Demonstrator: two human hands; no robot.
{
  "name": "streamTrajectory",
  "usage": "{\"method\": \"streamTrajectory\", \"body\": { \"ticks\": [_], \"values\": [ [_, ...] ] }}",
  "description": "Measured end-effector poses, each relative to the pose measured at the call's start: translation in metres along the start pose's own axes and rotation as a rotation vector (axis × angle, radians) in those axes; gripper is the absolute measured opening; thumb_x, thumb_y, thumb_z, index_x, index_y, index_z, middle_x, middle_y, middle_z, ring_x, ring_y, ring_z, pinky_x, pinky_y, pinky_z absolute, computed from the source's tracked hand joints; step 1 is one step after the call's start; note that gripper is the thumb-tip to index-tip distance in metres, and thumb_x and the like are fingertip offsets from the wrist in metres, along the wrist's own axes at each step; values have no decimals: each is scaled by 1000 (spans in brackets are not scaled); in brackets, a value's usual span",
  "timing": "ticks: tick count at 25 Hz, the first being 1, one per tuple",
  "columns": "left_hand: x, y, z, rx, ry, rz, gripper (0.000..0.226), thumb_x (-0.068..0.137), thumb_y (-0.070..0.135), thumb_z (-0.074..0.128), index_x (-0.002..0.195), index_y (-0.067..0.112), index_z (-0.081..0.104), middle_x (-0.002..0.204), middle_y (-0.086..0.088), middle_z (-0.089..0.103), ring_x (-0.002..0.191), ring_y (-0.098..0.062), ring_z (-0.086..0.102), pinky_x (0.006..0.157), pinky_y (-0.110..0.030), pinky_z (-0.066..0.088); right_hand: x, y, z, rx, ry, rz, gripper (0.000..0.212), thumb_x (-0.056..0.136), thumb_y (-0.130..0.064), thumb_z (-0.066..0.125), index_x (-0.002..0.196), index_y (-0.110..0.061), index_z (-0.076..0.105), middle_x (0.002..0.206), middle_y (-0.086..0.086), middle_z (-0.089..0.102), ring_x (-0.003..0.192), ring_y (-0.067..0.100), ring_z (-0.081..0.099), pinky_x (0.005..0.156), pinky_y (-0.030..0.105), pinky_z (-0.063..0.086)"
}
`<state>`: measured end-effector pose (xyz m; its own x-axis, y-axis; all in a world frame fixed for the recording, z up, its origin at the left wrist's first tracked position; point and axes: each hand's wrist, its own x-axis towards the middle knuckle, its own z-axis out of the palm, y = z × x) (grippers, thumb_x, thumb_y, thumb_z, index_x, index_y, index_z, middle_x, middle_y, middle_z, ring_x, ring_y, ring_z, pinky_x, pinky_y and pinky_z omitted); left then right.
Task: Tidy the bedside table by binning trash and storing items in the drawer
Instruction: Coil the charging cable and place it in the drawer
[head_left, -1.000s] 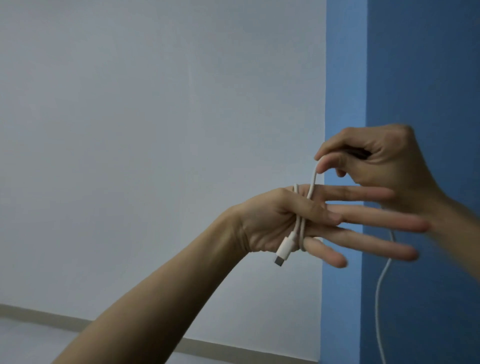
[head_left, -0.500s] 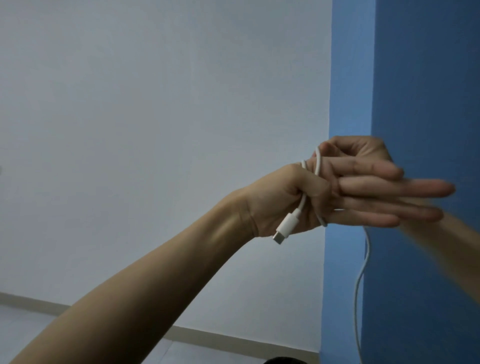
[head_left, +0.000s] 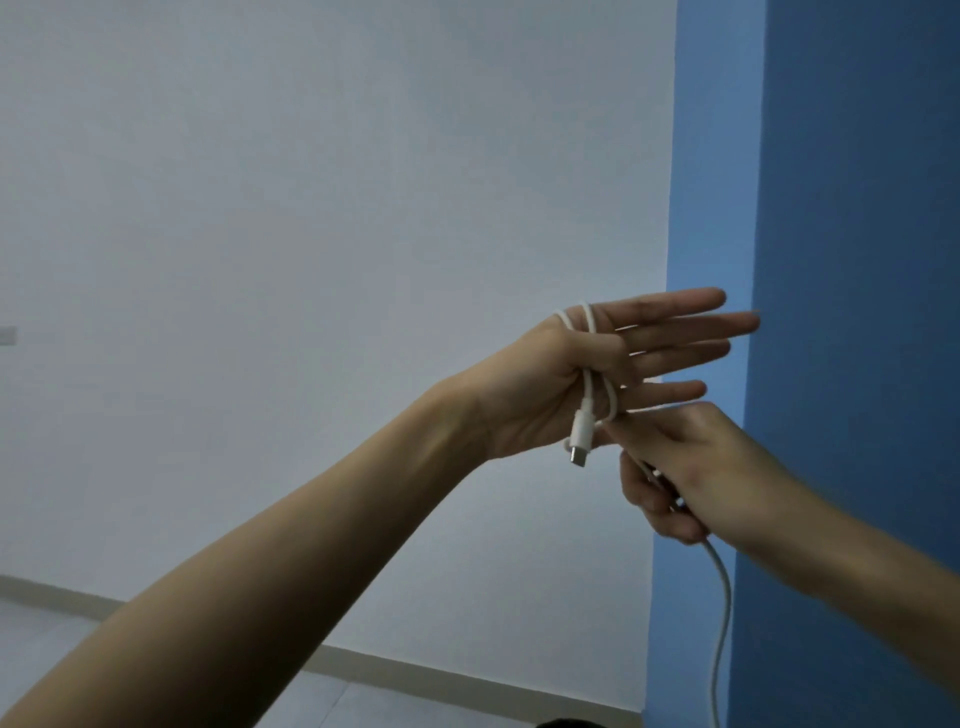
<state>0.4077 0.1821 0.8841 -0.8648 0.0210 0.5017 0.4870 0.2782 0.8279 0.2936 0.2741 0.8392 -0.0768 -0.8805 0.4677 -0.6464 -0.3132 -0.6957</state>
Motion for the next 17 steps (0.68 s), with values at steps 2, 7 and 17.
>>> {"method": "streamTrajectory", "body": {
  "ticks": [2, 7, 17],
  "values": [
    [1, 1, -10, 80, 79, -5, 54, 88, -15, 25, 138, -1, 37, 143, -20, 43, 133, -27, 43, 110, -37, 36, -15, -9, 5, -68, -50, -6, 31, 95, -31, 41, 92, -11, 65, 40, -2, 43, 28, 5, 34, 34, 20, 30],
    [-5, -10, -17, 247, 130, -80, 37, 101, 14, 27, 127, -3, 48, 98, -6, 68, 96, -14, 65, 93, -23, 52, -32, -28, 2, -460, -55, -227, 24, 90, -36, 48, 82, -23, 67, 51, -22, 58, 44, 2, 53, 47, 12, 39],
    [-13, -25, 12, 129, -168, -180, 33, 96, 35, 39, 81, 14, 60, 57, 5, 67, 48, -6, 62, 52, -17, 49, -6, -44, -52, -881, 201, -703, 23, 79, -37, 54, 75, -20, 70, 48, -11, 60, 41, 3, 54, 49, 21, 42]
  ]
}}
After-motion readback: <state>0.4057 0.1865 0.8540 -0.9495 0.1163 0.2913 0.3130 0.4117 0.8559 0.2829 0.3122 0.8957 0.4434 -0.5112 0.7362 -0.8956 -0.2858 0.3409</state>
